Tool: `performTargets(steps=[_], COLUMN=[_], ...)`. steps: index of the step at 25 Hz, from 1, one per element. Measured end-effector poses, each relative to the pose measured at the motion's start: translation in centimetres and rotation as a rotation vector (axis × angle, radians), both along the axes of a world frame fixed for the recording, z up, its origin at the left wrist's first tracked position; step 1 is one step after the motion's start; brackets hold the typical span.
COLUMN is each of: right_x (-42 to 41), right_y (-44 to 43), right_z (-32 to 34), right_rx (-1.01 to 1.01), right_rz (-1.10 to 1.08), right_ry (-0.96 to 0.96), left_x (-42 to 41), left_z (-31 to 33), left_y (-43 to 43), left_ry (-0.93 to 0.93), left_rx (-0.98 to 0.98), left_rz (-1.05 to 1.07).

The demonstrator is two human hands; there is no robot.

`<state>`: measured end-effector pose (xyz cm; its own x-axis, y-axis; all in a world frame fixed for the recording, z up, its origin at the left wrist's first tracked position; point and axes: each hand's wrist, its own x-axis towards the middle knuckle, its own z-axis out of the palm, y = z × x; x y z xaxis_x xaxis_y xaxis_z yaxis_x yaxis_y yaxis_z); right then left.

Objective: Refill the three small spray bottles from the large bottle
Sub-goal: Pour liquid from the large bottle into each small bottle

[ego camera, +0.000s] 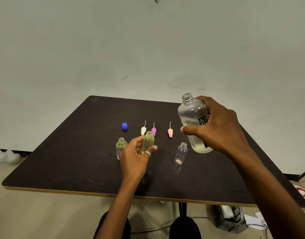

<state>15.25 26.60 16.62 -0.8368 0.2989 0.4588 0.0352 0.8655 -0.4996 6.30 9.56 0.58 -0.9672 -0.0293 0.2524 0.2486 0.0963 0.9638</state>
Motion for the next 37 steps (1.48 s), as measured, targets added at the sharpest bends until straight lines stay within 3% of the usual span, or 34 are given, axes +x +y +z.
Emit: performTargets(steps=[7, 30, 33, 37], right_x=[0.8, 1.8, 1.8, 2.0], right_y=[1.9, 3.1, 3.3, 3.4], right_z=[-1.0, -1.7, -1.9, -2.6], right_rx=[-0.048, -0.072, -0.069, -0.075], right_rz=[-0.012, -0.004, -0.015, -0.001], right_ry=[0.003, 0.005, 0.015, 0.011], left_x=[-1.1, 1.2, 5.7, 7.5], left_z=[-3.7, -3.3, -2.4, -0.5], left_y=[1.3, 0.1, 0.0, 2.7], left_ry=[-0.079, -0.170, -0.037, 0.122], left_rx=[-0.106, -0.177, -0.238, -0.140], left_rz=[-0.016, 0.040, 0.163, 0.012])
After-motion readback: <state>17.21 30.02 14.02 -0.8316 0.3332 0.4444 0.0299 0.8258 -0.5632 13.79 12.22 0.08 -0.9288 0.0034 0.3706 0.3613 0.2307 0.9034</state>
